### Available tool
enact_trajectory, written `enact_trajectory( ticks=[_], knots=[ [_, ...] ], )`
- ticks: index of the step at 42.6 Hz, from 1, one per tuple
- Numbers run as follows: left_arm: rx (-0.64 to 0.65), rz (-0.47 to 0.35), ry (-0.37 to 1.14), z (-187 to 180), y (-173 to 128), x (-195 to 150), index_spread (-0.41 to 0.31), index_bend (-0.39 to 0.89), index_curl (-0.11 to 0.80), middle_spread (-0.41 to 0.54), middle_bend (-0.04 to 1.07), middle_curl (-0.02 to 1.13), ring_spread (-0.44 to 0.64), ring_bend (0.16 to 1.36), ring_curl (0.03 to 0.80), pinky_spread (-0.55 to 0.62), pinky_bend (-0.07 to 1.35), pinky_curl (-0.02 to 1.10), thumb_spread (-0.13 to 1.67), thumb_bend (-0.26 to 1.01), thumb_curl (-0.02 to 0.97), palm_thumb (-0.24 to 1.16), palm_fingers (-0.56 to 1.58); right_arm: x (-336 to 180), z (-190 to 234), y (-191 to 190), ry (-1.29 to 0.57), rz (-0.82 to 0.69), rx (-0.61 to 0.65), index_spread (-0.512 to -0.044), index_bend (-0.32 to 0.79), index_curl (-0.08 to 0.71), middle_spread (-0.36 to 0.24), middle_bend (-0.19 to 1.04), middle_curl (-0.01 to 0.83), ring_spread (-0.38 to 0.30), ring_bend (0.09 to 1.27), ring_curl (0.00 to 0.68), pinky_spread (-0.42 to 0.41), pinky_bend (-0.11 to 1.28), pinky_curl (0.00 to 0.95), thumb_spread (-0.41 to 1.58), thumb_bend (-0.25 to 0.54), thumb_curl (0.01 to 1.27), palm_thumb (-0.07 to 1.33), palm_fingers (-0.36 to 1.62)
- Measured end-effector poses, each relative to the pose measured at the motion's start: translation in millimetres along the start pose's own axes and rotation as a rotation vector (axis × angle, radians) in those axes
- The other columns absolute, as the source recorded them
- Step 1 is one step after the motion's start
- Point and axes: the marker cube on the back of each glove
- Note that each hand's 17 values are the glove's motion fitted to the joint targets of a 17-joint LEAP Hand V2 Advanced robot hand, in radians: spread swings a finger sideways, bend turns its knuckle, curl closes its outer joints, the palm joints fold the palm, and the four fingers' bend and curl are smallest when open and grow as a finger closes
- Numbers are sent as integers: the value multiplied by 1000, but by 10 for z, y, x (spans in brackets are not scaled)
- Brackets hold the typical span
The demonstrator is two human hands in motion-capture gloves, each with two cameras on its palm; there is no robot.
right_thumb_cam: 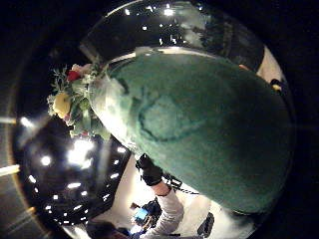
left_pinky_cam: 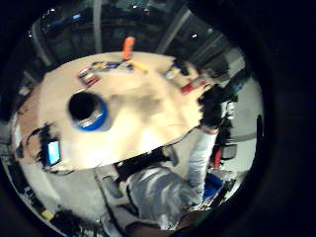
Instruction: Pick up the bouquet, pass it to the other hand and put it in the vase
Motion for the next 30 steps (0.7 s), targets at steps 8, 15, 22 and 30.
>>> enact_trajectory(
  ticks=[8,15,22,30],
  knots=[
    [-26,126,470,569,-83,219,88,120,336,274,179,322,394,512,269,395,239,329,1014,-22,343,433,226,-76,459,187,-116,-179,-14,-227,464,579,-175,794,689,-190,1033,574,-224,818,530,754,-21,602,1044,1358],
    [79,312,456,832,-175,99,106,68,281,286,177,320,359,587,292,345,358,364,968,-28,353,448,247,-30,653,533,-155,88,-45,-228,452,597,-173,804,692,-190,1041,574,-224,823,535,703,-21,636,1044,1348],
    [203,234,431,952,-104,98,75,135,273,183,225,341,226,612,296,205,418,376,937,-23,361,471,492,180,793,644,-133,106,-32,-229,441,612,-170,813,693,-189,1045,573,-226,822,538,673,-22,664,1041,1350],
    [382,193,336,941,-133,53,-89,191,302,-93,394,389,-128,586,300,-162,479,375,922,21,394,620,1259,224,952,641,-158,-242,-16,-231,432,627,-169,820,695,-188,1047,571,-226,821,540,655,-22,688,1038,1349]
  ],
)
